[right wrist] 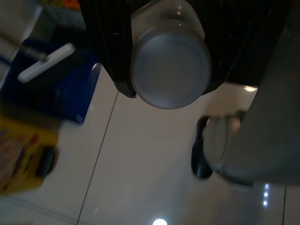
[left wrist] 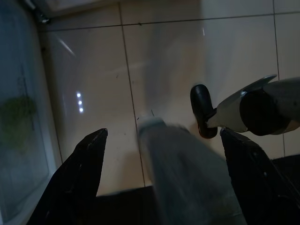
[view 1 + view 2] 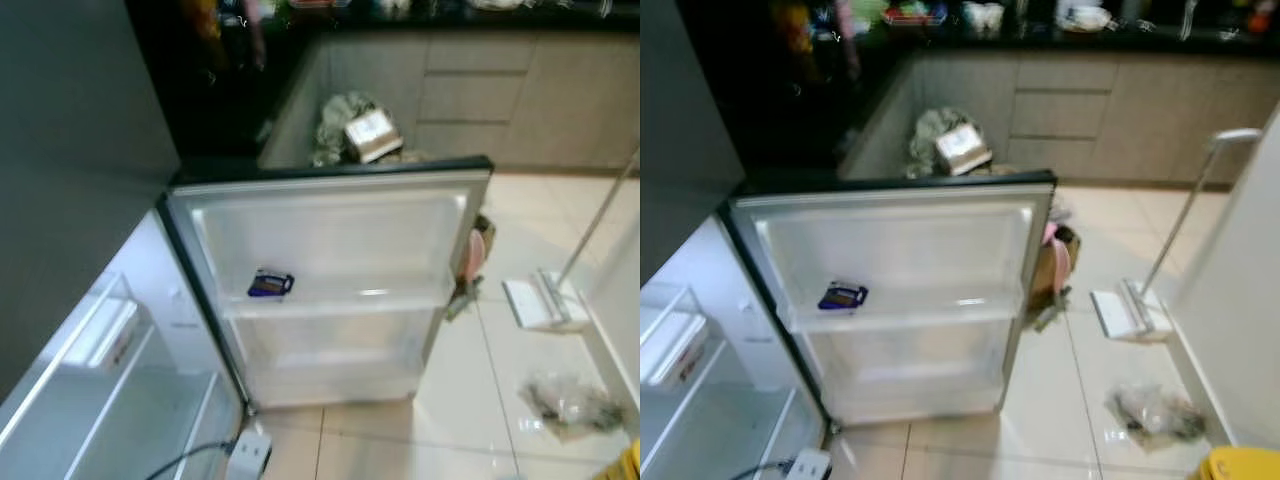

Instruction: Restocking fridge

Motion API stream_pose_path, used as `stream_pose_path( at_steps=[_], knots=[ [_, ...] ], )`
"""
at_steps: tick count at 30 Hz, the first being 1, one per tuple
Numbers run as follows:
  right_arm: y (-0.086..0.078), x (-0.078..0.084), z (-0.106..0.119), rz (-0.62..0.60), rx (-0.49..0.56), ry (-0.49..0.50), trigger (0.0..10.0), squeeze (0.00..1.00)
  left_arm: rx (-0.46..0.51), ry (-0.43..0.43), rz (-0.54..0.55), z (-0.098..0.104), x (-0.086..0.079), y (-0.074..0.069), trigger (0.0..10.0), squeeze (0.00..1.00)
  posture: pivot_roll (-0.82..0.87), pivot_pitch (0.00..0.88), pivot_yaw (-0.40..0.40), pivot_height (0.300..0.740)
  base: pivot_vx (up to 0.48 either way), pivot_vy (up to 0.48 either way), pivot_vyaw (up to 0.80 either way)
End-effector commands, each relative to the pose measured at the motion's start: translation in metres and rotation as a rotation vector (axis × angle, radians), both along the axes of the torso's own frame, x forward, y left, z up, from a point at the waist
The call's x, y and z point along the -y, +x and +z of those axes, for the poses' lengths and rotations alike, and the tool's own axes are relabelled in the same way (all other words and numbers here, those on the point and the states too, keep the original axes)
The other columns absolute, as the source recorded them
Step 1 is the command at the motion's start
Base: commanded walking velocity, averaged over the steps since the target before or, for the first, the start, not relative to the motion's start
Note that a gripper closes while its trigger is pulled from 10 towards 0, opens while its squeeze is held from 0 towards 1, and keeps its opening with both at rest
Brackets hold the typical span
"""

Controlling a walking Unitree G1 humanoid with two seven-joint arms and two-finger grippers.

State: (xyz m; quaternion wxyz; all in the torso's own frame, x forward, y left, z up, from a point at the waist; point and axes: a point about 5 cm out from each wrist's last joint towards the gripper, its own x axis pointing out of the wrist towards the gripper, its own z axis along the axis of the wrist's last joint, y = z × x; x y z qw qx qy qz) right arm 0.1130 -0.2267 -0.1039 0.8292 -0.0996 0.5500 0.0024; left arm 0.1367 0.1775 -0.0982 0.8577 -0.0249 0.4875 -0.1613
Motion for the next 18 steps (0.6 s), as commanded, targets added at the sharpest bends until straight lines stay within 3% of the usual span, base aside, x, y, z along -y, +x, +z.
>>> stream_pose_path(
  at_steps=[1,10,18],
  knots=[
    [0.0031,-0.0044,0.0002,0.013,0.015,0.005,10.0,0.0,-0.021,-0.004,0.007,-0.0024,0.0012,-0.006,10.0,0.0,0.01,0.0,-0.015,0.738,0.0,0.0,0.0],
    [0.003,-0.0051,0.0,0.011,0.015,0.008,10.0,0.0,-0.018,-0.017,-0.003,-0.0017,0.0022,-0.0045,10.0,0.0,0.01,0.0,-0.014,0.738,0.0,0.0,0.0],
    [0.0103,-0.0005,0.0036,0.0,0.057,0.002,10.0,0.0,-0.004,-0.003,0.019,-0.0005,-0.001,-0.0013,10.0,0.0,0.01,0.0,-0.014,0.738,0.0,-0.443,0.0]
  ],
)
